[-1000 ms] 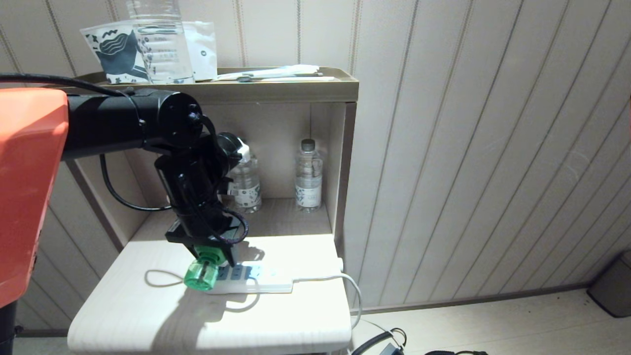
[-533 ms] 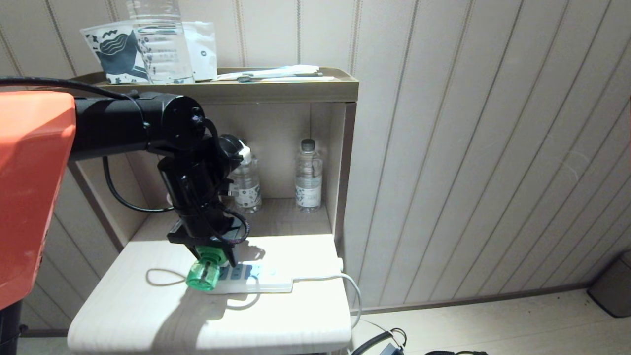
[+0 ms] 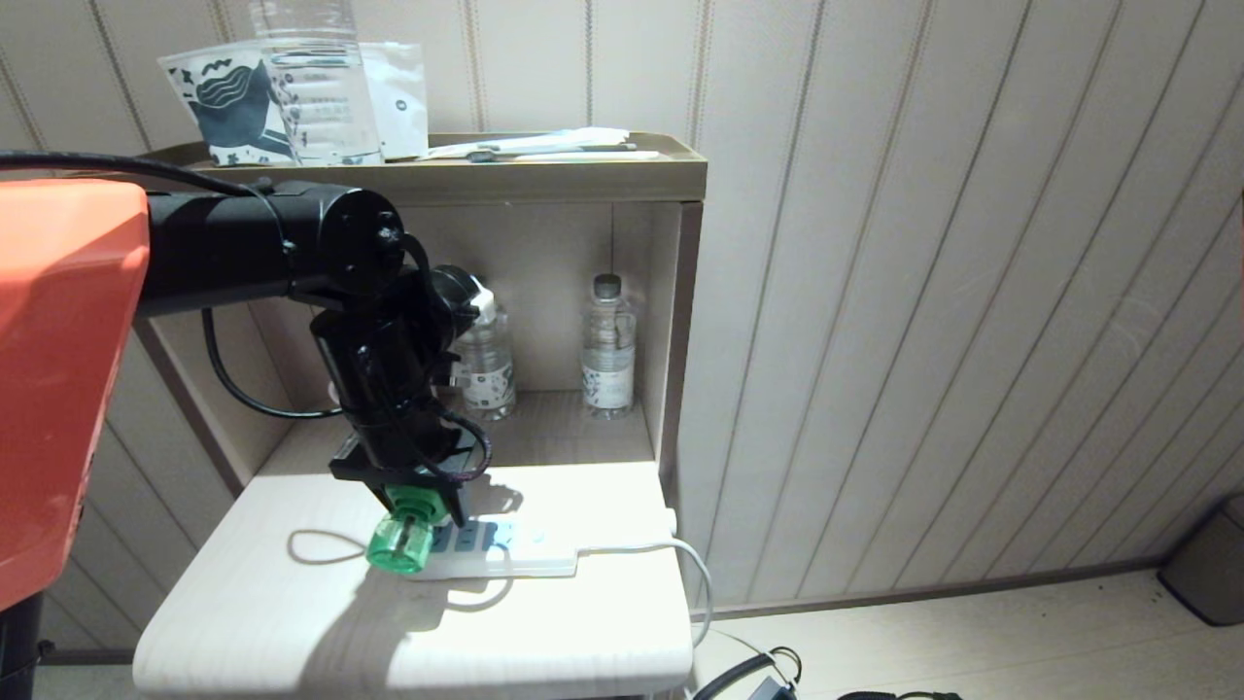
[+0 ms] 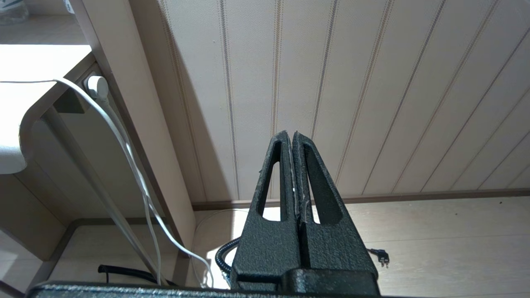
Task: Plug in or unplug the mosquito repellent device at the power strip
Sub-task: Insert the plug into the socket
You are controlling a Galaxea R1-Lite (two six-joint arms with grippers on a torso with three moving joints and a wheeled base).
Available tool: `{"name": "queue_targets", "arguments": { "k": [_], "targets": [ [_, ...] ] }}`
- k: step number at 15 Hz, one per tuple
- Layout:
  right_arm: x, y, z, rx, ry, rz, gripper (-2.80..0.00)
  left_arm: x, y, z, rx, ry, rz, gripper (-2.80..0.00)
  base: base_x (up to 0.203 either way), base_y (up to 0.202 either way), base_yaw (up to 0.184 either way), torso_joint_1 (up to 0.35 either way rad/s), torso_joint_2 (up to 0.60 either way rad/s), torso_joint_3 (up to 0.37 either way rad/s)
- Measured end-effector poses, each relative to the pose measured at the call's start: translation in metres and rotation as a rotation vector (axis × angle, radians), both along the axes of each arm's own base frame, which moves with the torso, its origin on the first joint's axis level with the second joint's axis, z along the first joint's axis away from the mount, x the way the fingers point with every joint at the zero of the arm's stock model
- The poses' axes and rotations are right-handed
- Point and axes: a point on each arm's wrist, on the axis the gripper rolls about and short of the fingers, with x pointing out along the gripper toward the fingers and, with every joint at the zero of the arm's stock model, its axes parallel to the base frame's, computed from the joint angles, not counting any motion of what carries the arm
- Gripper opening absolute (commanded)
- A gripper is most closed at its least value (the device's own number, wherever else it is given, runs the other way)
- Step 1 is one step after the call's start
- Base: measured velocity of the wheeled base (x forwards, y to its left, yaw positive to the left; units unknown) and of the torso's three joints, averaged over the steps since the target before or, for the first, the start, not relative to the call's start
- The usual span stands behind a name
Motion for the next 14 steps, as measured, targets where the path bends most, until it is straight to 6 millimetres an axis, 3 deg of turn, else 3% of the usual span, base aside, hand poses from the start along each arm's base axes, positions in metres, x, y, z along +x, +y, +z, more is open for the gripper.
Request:
{"name": "queue_targets", "arguments": {
  "k": [14],
  "targets": [
    [0.0000,0.0000,0.0000,0.000,0.000,0.000,-2.80,-0.0014,0.0009,0.0009,0.004,0.006,0.004,-2.80,0.000,0.000,0.000,0.000,0.00,0.000]
  ]
}}
